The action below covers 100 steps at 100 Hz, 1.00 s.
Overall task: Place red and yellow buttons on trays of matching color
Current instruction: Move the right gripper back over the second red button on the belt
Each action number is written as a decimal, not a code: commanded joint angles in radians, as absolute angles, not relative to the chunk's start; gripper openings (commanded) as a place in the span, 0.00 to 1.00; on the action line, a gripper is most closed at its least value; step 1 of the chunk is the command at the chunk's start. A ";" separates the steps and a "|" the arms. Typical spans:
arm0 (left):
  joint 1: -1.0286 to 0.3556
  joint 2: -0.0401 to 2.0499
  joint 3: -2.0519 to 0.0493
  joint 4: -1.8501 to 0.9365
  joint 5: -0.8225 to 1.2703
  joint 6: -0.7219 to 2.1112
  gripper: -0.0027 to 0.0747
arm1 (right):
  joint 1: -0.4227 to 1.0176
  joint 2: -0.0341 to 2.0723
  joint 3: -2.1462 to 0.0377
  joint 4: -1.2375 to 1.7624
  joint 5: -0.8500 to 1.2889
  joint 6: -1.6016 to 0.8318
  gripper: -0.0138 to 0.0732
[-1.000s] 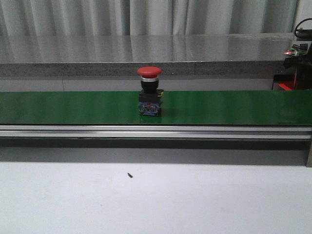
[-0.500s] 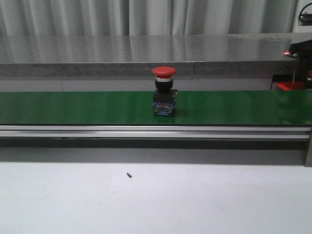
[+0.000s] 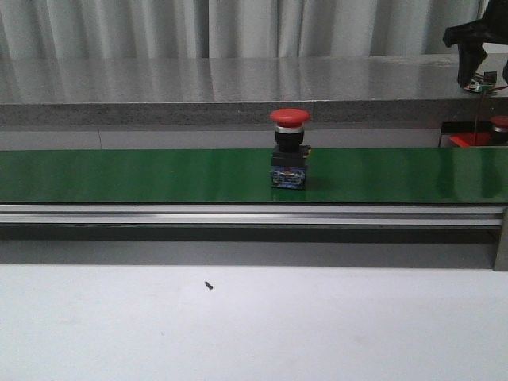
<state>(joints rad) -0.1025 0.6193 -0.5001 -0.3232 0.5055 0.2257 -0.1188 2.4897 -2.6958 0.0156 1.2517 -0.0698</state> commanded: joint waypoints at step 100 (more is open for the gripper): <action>-0.111 0.618 -0.528 -0.343 0.440 0.223 0.01 | 0.117 1.552 -1.760 0.000 1.334 0.269 0.76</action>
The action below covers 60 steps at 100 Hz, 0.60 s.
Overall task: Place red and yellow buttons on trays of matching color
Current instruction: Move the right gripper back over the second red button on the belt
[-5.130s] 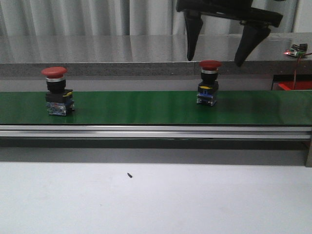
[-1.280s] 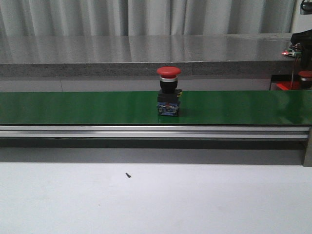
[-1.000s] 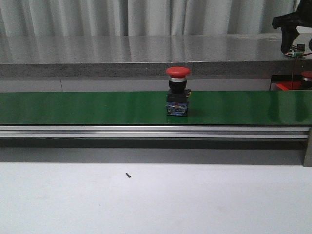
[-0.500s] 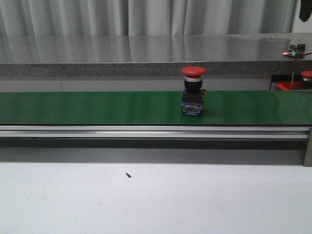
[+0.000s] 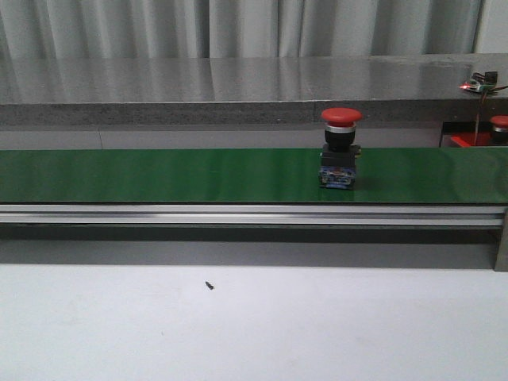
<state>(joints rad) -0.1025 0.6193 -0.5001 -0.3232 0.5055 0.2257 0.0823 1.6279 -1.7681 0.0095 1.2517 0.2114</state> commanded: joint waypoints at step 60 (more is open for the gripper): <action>-0.111 0.618 -0.528 -0.343 0.440 0.223 0.01 | 0.350 1.536 -1.630 0.000 1.334 0.443 0.76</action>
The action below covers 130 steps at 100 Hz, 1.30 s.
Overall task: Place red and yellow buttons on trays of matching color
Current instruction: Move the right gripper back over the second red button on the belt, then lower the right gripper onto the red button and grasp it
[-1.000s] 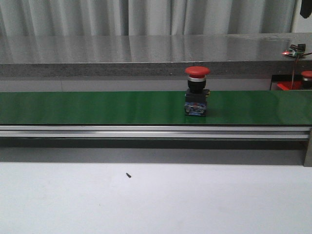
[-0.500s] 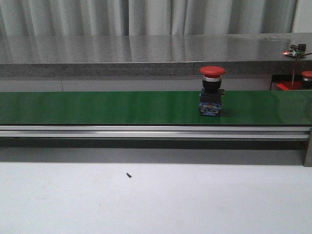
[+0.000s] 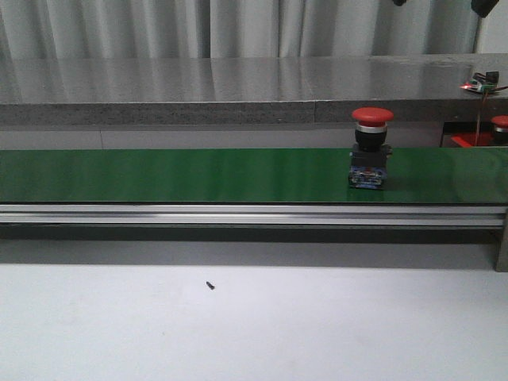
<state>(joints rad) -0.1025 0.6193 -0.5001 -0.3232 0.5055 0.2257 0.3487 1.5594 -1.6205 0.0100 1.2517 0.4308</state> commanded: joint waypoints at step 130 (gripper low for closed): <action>-0.111 0.618 -0.528 -0.343 0.440 0.223 0.01 | 0.285 1.770 -1.620 -0.098 1.238 0.483 0.38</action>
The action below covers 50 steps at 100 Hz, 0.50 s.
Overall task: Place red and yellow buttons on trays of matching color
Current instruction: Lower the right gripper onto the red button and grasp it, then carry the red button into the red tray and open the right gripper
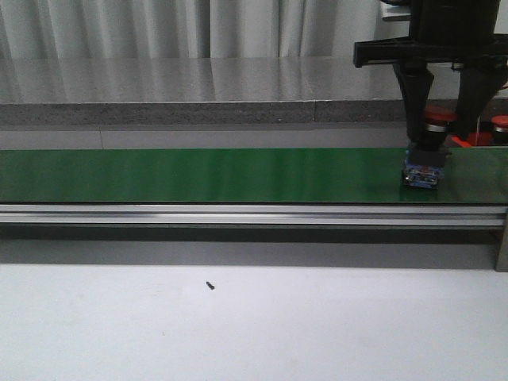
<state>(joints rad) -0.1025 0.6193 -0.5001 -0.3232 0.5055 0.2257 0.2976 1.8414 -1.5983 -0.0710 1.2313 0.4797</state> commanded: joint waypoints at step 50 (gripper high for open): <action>-0.111 0.618 -0.528 -0.343 0.440 0.223 0.01 | -0.054 1.584 -1.620 -0.220 1.220 0.344 0.38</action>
